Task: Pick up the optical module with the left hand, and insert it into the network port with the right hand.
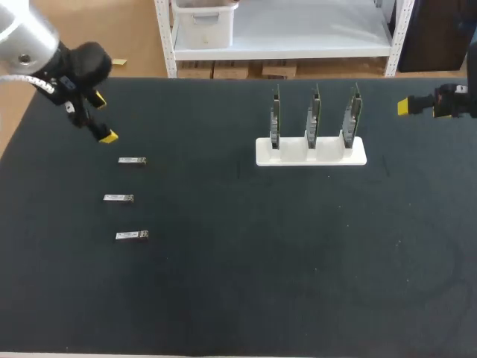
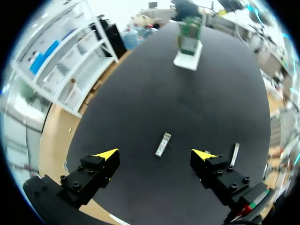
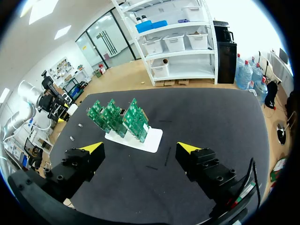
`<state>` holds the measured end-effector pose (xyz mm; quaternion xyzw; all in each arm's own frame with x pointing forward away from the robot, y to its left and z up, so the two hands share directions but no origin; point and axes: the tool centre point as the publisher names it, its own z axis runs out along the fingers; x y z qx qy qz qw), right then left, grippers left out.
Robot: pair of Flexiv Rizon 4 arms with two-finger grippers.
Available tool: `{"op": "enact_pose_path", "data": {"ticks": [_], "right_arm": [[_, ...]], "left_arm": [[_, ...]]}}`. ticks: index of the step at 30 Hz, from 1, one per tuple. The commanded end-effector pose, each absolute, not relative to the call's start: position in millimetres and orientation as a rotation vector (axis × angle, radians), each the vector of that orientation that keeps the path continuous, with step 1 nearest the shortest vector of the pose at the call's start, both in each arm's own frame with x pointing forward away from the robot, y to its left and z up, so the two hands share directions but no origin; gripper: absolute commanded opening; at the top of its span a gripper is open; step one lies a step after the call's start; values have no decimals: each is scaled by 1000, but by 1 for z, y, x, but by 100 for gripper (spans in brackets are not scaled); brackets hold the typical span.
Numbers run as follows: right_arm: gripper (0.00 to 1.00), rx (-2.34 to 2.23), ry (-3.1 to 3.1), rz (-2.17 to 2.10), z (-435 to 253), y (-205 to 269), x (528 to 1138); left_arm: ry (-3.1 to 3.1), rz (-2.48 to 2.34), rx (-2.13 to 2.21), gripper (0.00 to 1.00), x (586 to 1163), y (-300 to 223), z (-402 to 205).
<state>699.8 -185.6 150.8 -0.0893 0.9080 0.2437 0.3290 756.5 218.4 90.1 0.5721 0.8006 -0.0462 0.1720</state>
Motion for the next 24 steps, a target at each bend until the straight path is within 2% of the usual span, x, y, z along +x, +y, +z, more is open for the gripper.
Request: {"op": "enact_pose_path", "data": {"ticks": [1, 24], "right_arm": [[100, -231, 2376, 634, 151, -185, 699], [100, -231, 2376, 634, 151, -185, 699]], "left_arm": [[2272, -180, 1860, 100, 769, 216, 79], [2254, -28, 2088, 100, 753, 218, 16]]}}
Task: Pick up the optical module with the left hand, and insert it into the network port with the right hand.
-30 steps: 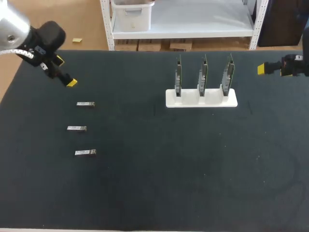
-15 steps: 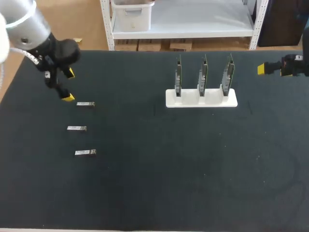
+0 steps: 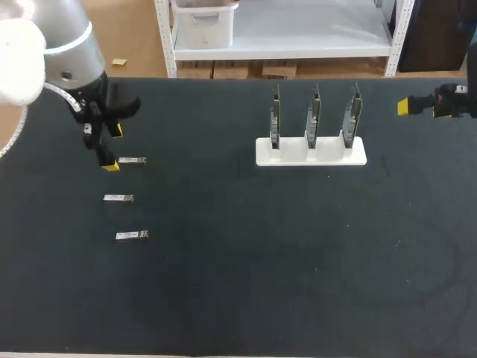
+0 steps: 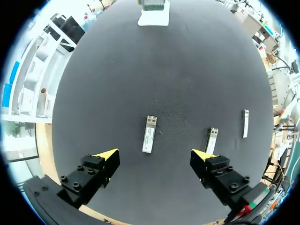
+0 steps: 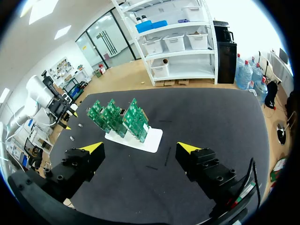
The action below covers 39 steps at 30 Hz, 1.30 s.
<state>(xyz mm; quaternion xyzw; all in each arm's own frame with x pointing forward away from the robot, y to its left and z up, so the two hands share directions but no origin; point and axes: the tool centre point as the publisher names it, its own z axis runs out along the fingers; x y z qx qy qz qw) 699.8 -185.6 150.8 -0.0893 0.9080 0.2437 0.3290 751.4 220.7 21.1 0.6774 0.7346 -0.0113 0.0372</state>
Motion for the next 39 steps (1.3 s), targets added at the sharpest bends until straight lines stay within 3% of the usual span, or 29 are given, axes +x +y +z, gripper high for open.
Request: {"op": "enact_pose_path", "data": {"ticks": [1, 32, 33, 34, 35, 36, 38, 39], "right_arm": [[100, -231, 2376, 634, 151, -185, 699], [100, -231, 2376, 634, 151, -185, 699], [100, -231, 2376, 634, 151, -185, 699], [100, -231, 2376, 634, 151, -185, 699], [100, -231, 2376, 634, 151, -185, 699], [100, -231, 2376, 634, 151, -185, 699], [100, -231, 2376, 634, 151, -185, 699], [100, -231, 2376, 634, 151, -185, 699]], "left_arm": [[2253, -32, 2089, 100, 753, 218, 15], [2269, -17, 2160, 100, 767, 215, -18], [2274, -14, 2159, 97, 768, 216, -19], [2277, -10, 2157, 79, 768, 216, -19], [2278, -9, 2156, 46, 768, 217, -20], [2285, -5, 2150, 24, 768, 217, -20], [2291, -2, 2144, 1, 768, 218, -21], [2293, -2, 2141, 0, 768, 218, -21]]}}
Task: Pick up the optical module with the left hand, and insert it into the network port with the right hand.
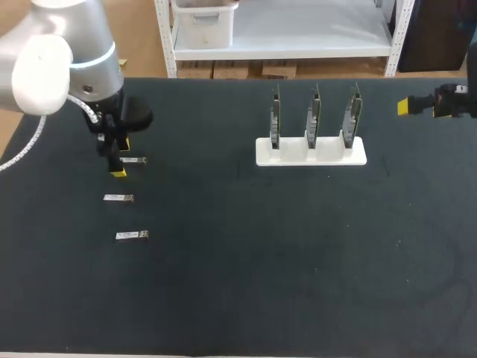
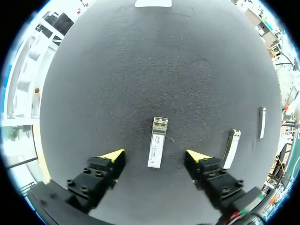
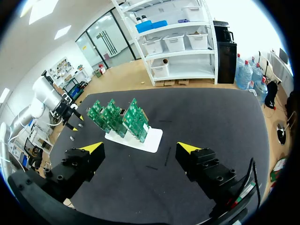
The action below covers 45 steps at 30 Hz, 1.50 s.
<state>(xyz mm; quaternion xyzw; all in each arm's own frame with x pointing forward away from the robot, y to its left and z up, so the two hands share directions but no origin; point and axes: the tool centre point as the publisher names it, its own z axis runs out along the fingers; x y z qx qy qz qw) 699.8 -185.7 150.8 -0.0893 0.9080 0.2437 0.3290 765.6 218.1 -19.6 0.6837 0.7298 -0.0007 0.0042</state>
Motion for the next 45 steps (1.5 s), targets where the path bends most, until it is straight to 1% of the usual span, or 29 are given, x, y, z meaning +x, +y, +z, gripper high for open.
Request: {"op": "enact_pose_path", "data": {"ticks": [1, 16, 21, 30, 35, 40, 45], "right_arm": [[100, -231, 2376, 634, 151, -185, 699], [100, -231, 2376, 634, 151, -185, 699], [100, -231, 2376, 634, 151, -185, 699], [100, -231, 2376, 634, 151, -185, 699], [100, -231, 2376, 634, 151, -185, 699], [100, -231, 2376, 634, 151, -185, 699], [100, -231, 2376, 634, 151, -185, 699]], "left_arm": [[2295, -1, 2139, 0, 768, 219, -22], [2304, -13, 2104, 0, 765, 218, -21], [2352, -100, 1975, 0, 771, 218, -12], [2338, -515, 1385, 0, 805, 203, 58], [2226, -609, 1112, 0, 829, 175, 103], [2068, -746, 991, 0, 833, 147, 143], [1907, -852, 1021, 0, 831, 126, 167]]}}
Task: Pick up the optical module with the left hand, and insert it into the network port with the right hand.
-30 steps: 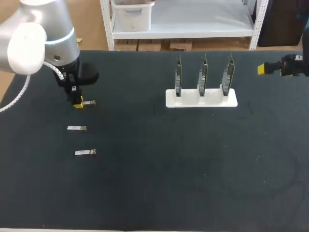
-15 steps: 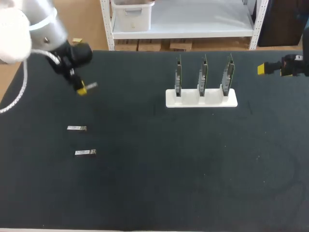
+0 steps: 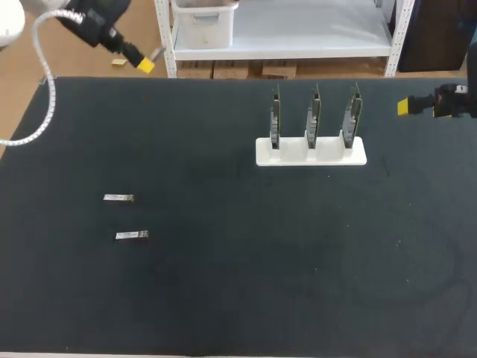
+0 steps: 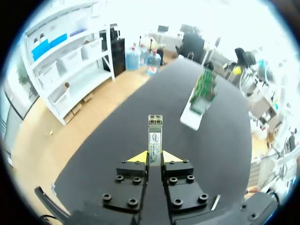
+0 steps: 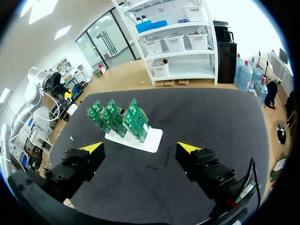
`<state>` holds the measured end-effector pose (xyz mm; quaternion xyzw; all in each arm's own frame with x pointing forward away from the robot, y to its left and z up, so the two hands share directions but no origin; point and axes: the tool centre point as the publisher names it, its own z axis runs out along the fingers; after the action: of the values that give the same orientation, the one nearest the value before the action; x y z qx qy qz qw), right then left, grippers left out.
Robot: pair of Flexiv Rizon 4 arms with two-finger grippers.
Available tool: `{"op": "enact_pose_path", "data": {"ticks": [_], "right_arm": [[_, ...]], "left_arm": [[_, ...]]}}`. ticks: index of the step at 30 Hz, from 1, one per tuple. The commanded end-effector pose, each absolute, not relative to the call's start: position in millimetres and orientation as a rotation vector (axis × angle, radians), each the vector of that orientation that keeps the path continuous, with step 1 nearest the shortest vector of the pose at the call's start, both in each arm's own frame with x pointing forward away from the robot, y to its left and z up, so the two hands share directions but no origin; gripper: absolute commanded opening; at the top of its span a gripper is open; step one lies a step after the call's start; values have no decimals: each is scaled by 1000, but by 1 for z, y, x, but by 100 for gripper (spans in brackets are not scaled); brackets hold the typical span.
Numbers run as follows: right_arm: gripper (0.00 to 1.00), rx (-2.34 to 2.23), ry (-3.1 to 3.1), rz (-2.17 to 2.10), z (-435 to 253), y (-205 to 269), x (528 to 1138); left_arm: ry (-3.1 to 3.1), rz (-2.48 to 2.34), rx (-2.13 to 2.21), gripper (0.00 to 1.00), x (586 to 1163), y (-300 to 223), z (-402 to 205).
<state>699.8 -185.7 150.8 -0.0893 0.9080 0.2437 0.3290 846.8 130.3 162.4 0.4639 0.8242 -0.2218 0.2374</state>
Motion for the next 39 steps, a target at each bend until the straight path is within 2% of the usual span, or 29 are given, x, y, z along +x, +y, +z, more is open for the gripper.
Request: {"op": "enact_pose_path", "data": {"ticks": [1, 25, 39], "right_arm": [[100, -231, 2376, 634, 151, -185, 699], [100, -231, 2376, 634, 151, -185, 699], [100, -231, 2376, 634, 151, -185, 699]], "left_arm": [[1879, -852, 1034, 0, 831, 121, 170], [1624, -963, 1295, 0, 822, 0, 182], [1557, -1090, 1302, 0, 818, -62, 178]]}}
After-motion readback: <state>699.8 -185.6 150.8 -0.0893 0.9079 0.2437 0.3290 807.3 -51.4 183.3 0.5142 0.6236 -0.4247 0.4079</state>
